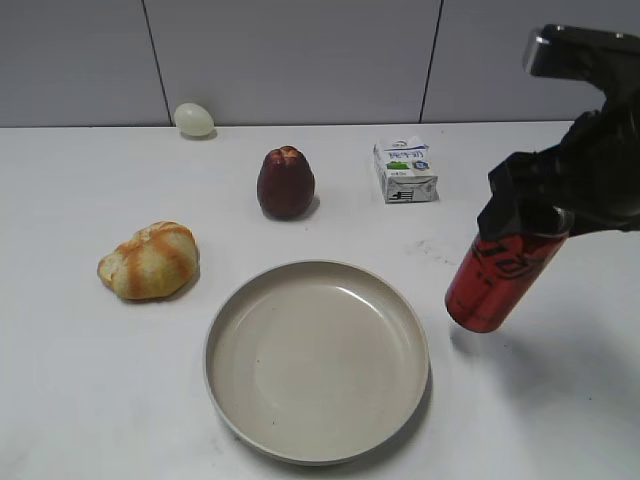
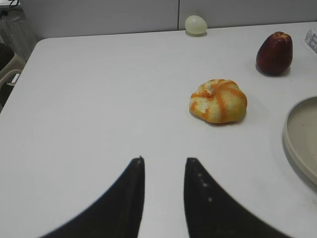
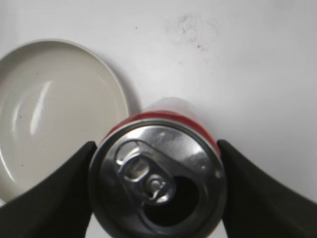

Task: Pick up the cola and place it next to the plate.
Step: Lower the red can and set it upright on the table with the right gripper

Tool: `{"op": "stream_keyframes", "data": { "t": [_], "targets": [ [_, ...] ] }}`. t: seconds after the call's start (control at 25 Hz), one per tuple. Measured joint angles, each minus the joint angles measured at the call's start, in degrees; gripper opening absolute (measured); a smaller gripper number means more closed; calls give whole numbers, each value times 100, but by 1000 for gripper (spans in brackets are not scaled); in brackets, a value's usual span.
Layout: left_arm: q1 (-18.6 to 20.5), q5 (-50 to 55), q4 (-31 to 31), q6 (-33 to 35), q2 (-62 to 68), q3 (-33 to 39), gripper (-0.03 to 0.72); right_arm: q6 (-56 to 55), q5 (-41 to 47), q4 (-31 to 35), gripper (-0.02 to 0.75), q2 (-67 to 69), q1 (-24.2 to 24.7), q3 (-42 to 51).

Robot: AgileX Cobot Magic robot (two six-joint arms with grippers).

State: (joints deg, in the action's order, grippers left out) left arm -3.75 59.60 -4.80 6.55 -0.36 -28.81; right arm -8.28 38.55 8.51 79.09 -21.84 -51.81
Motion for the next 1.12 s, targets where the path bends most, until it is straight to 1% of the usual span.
{"op": "stream_keyframes", "data": {
  "t": [0.16, 0.44, 0.6, 0.8, 1.04, 1.12],
  "targets": [
    [0, 0, 0, 0, 0, 0, 218, 53, -256, 10, 535, 81, 0, 201],
    [0, 0, 0, 0, 0, 0, 218, 119, -336, 18, 535, 394, 0, 200],
    [0, 0, 0, 0, 0, 0, 218, 376, -336, 221, 536, 496, 0, 200],
    [0, 0, 0, 0, 0, 0, 218, 606, -336, 419, 587, 496, 0, 200],
    [0, 0, 0, 0, 0, 0, 218, 626, -324, 450, 595, 496, 0, 181],
    [0, 0, 0, 0, 0, 0, 218, 626, -200, 450, 596, 496, 0, 57]
  ]
}}
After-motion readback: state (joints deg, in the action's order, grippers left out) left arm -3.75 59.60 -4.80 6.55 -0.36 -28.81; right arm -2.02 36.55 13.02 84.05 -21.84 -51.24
